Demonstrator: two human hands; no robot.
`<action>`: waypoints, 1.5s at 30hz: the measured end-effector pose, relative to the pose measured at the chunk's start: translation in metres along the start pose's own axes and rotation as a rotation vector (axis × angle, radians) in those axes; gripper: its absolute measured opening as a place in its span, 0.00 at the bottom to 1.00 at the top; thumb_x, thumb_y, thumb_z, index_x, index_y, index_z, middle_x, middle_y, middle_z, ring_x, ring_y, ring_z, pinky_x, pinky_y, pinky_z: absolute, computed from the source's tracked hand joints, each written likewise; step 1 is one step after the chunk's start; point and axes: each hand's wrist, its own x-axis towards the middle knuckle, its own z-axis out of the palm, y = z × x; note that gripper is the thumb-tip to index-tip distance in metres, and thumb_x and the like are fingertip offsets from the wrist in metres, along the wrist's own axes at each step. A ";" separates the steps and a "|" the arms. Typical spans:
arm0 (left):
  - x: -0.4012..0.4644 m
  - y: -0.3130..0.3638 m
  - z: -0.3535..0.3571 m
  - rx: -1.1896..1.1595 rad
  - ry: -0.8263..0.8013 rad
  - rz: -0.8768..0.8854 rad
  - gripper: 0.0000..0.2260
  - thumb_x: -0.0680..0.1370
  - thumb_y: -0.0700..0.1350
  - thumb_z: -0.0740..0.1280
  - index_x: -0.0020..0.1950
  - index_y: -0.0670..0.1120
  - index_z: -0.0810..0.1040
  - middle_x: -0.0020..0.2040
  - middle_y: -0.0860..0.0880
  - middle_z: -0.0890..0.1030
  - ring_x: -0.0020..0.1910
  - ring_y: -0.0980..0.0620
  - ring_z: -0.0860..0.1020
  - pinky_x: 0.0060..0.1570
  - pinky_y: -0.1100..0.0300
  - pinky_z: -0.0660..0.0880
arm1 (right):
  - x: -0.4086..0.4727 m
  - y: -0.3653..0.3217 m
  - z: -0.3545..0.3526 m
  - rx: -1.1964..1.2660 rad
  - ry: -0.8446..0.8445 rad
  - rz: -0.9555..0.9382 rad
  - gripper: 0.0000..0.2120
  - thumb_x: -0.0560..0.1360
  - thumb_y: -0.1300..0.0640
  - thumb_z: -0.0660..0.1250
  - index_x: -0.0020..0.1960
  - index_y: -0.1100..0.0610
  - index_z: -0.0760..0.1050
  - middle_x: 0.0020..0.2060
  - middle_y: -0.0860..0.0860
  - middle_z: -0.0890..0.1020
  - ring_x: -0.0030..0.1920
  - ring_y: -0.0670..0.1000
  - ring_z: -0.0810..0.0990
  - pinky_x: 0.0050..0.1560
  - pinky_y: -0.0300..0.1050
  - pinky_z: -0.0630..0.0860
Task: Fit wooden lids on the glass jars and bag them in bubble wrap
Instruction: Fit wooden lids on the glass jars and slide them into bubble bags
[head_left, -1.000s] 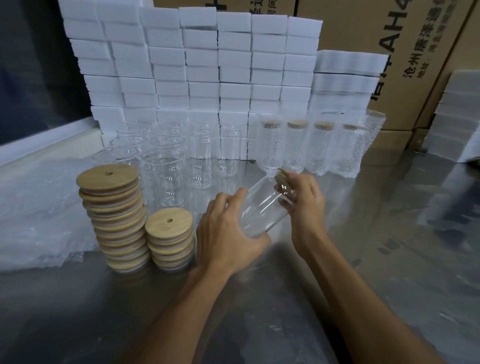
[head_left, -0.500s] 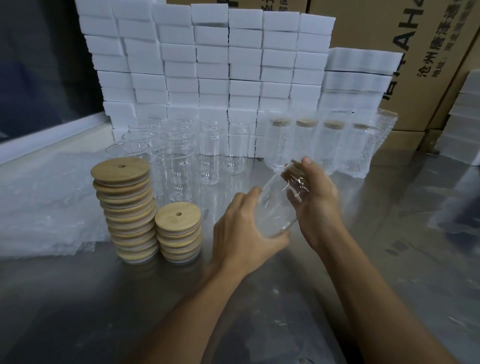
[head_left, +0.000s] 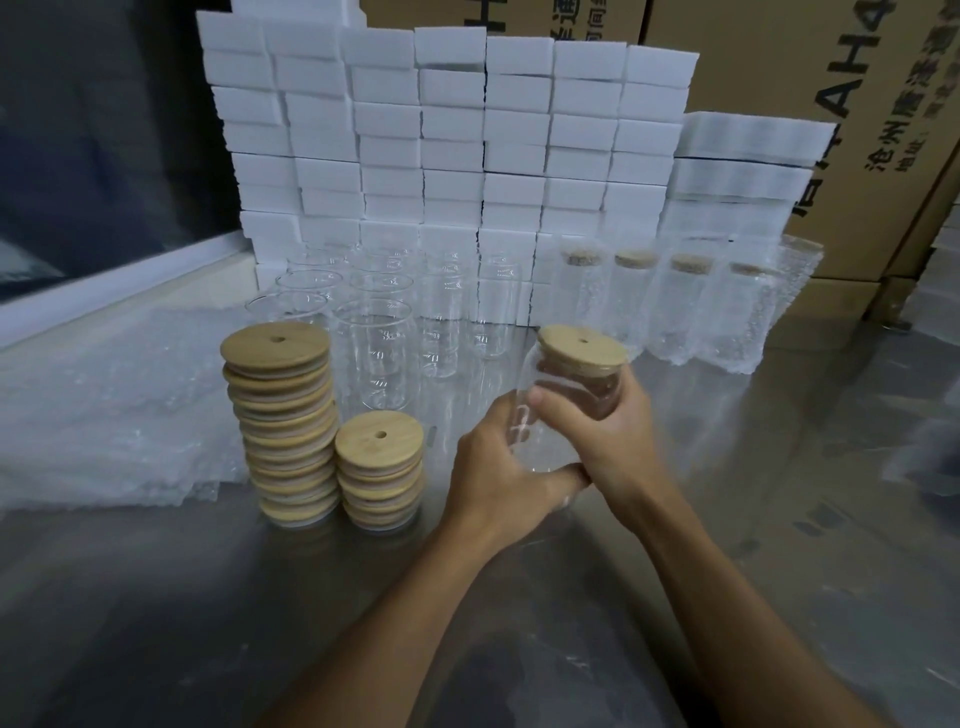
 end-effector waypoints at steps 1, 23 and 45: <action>-0.001 0.001 0.000 0.017 -0.005 -0.024 0.29 0.54 0.60 0.74 0.54 0.67 0.73 0.52 0.62 0.81 0.55 0.66 0.77 0.49 0.70 0.72 | 0.000 0.002 0.001 -0.037 -0.001 0.001 0.27 0.68 0.59 0.81 0.64 0.56 0.75 0.55 0.52 0.85 0.55 0.48 0.85 0.57 0.51 0.81; 0.041 0.136 -0.152 0.119 0.408 0.297 0.04 0.74 0.41 0.72 0.39 0.47 0.81 0.33 0.51 0.80 0.27 0.57 0.76 0.30 0.63 0.72 | -0.005 0.033 -0.003 -0.177 -0.024 0.147 0.45 0.54 0.35 0.81 0.67 0.46 0.70 0.54 0.46 0.83 0.55 0.46 0.83 0.63 0.57 0.78; 0.043 0.015 -0.250 0.941 0.263 -0.447 0.08 0.76 0.44 0.72 0.40 0.41 0.83 0.40 0.43 0.82 0.40 0.43 0.79 0.41 0.53 0.76 | -0.003 0.041 -0.001 -0.184 0.055 0.155 0.45 0.61 0.36 0.79 0.71 0.44 0.61 0.59 0.47 0.77 0.62 0.47 0.76 0.45 0.30 0.77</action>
